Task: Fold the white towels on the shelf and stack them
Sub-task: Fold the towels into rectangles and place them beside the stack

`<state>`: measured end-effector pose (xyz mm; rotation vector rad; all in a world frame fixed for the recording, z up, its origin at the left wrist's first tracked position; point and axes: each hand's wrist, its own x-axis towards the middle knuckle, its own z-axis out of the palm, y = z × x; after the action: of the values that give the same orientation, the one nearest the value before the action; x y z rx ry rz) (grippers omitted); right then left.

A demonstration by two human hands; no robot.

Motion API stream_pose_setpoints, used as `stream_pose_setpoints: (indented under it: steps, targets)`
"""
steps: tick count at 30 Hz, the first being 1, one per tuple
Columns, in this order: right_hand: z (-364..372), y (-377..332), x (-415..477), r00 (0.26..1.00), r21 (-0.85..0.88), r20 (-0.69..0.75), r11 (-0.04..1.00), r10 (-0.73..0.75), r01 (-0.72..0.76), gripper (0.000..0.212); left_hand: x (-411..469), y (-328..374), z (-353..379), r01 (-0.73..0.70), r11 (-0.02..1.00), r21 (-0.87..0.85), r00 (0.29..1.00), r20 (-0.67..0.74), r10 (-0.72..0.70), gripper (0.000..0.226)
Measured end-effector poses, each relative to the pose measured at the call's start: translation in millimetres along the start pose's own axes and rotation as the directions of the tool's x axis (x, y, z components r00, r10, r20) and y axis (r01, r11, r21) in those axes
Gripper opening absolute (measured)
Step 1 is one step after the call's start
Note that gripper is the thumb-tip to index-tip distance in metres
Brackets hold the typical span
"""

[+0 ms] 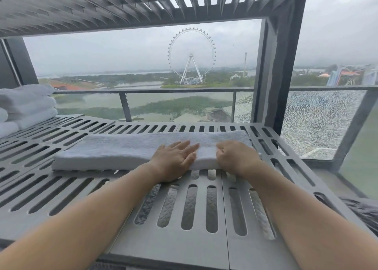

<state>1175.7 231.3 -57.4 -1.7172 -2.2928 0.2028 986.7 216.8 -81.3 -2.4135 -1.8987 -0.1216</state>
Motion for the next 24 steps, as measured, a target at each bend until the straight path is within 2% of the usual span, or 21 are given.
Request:
stream_pose_setpoints:
  steps: [5,10,16,19,22,24]
  targets:
    - [-3.0,5.1,0.2,0.996,0.015,-0.070,0.998,0.056,-0.055,0.014,0.3,-0.4,0.5,0.002,1.000,-0.005,1.000,-0.007,-0.002,0.050]
    - [-5.6,7.7,2.0,0.983,-0.014,-0.166,0.996,0.080,-0.083,0.027,-0.1,-1.1,2.3,0.001,1.000,-0.016,0.999,-0.038,-0.002,0.049]
    - [-11.5,11.3,1.7,0.973,0.010,-0.184,0.990,0.142,-0.142,0.036,-3.7,2.8,-0.2,-0.006,0.998,-0.057,0.992,-0.125,-0.001,0.048]
    - [-15.7,14.0,-1.4,0.977,-0.072,-0.168,0.987,0.128,-0.142,0.041,-6.7,0.7,-8.8,-0.032,0.998,-0.048,0.994,-0.103,0.027,0.049]
    - [-16.0,14.1,-5.9,0.978,-0.187,-0.180,0.972,0.109,-0.143,0.036,-11.1,-7.5,-17.8,-0.072,0.997,-0.029,0.995,-0.075,0.070,0.049]
    - [-14.5,15.1,-8.6,0.968,-0.199,-0.199,0.961,0.151,-0.191,0.034,-13.8,-11.2,-21.3,-0.102,0.995,0.006,0.993,-0.061,0.102,0.049]
